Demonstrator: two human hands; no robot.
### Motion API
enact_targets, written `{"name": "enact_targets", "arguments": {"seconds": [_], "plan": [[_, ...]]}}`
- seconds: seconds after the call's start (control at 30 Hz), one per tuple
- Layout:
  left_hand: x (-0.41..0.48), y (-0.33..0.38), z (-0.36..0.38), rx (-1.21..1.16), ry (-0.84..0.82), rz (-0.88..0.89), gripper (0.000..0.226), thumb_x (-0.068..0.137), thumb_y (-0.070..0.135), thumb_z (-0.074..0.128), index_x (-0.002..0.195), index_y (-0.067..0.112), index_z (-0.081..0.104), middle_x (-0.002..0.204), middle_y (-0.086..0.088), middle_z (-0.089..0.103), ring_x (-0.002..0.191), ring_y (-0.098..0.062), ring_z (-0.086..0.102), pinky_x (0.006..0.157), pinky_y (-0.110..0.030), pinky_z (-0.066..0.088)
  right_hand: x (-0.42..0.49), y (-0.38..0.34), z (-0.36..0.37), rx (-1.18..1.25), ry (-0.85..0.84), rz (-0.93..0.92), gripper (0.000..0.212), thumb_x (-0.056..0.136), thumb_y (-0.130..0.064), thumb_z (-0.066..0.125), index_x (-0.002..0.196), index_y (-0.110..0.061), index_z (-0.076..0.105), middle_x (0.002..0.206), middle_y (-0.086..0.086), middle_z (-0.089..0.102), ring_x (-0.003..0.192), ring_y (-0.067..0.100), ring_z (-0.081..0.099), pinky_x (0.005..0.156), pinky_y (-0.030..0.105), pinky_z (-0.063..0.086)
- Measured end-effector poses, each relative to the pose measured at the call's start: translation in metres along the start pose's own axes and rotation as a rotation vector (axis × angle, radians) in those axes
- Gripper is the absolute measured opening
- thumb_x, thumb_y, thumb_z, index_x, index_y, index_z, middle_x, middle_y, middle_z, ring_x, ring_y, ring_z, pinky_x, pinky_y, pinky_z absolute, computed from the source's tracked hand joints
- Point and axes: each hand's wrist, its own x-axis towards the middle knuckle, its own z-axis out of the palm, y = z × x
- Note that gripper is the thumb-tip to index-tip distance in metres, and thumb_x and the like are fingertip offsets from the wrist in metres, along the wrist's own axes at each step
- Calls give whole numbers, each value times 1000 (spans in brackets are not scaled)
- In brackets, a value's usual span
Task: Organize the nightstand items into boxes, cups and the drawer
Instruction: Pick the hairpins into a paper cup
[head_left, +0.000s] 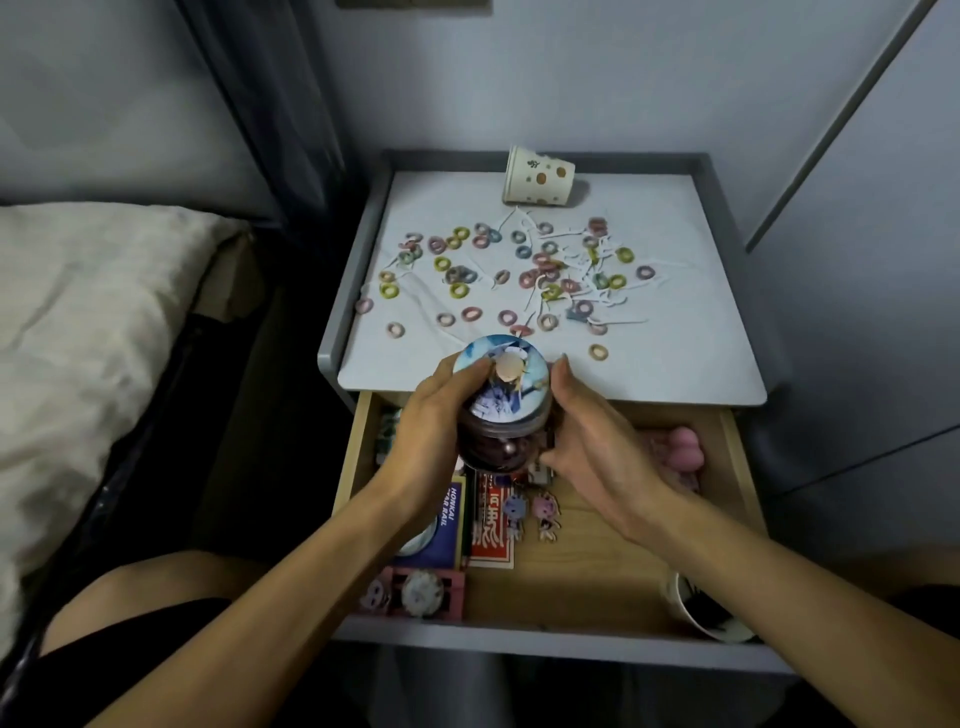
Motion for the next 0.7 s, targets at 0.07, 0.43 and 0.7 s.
{"name": "enact_targets", "arguments": {"seconds": [0.07,0.43,0.7], "plan": [[-3,4,-4,-58,9,-36,31,101,22,48,118,4,67,115,-10,73,112,-24,67,104,-40,48,-1,4,-4,-60,-69,-3,51,89,-29,66,136,-18,52,133,4,63,126,21,58,106,47,46],[-22,23,-70,-215,129,-167,34,100,20,47,118,-3,65,114,-15,71,103,-22,65,105,-34,44,2,52,15,-780,-101,-29,93,63,-27,92,141,-29,41,126,-19,57,114,-4,56,98,14,45],[-17,35,-114,-126,307,-80,21,102,18,51,106,5,68,93,-6,76,77,-13,70,69,-22,55,31,113,33,-1151,-176,-165,97,61,-47,88,142,-34,37,138,-12,49,126,5,43,98,32,47]]}}
